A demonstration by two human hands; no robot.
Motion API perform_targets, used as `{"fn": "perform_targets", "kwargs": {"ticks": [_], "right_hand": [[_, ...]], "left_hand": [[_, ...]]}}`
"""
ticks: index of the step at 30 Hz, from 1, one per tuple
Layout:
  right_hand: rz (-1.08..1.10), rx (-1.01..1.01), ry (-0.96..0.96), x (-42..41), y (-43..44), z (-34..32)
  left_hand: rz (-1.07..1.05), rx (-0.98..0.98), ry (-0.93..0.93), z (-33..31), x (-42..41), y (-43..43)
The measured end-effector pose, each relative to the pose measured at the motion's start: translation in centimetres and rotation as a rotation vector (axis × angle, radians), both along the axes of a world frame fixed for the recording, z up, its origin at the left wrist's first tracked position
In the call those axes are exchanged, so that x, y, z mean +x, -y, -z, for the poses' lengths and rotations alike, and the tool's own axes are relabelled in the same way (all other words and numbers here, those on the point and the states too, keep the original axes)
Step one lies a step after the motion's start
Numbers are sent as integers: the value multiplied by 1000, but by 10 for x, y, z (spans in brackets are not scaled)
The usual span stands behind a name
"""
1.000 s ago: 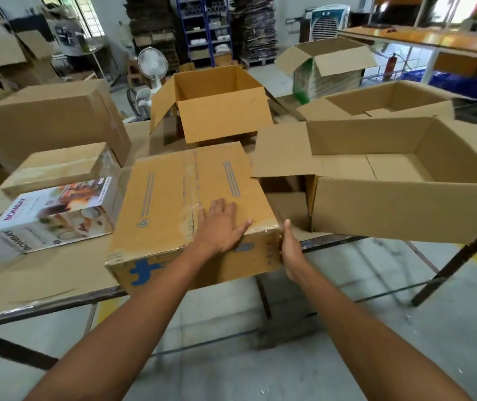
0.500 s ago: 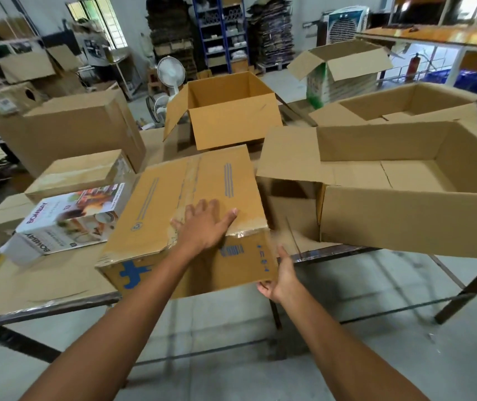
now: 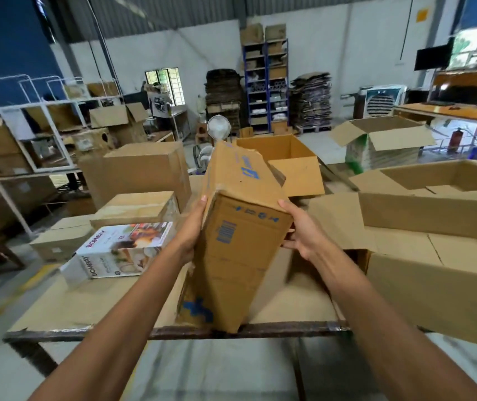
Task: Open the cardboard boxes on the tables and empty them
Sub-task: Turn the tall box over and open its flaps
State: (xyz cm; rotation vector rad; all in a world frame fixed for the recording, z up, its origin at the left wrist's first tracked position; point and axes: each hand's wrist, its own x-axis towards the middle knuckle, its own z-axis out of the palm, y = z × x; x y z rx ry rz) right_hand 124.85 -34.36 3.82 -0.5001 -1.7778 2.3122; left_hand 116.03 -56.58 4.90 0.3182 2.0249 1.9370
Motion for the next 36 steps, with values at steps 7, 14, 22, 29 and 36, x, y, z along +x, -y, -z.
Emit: {"fn": "perform_targets", "kwargs": {"ticks": [7, 14, 22, 29, 36], "right_hand": [[114, 380, -55, -3, -17, -39], [121, 420, -55, 1, -26, -9], [38, 122, -221, -5, -1, -4], [-77, 219, -204, -23, 21, -5], [-183, 617, -330, -18, 45, -43]], "left_hand": [[-156, 175, -7, 31, 30, -33], [-149, 81, 134, 42, 24, -29], [-127, 40, 213, -35, -15, -11], [-62, 28, 410, -34, -26, 17], [-143, 380, 380, -6, -10, 43]]}}
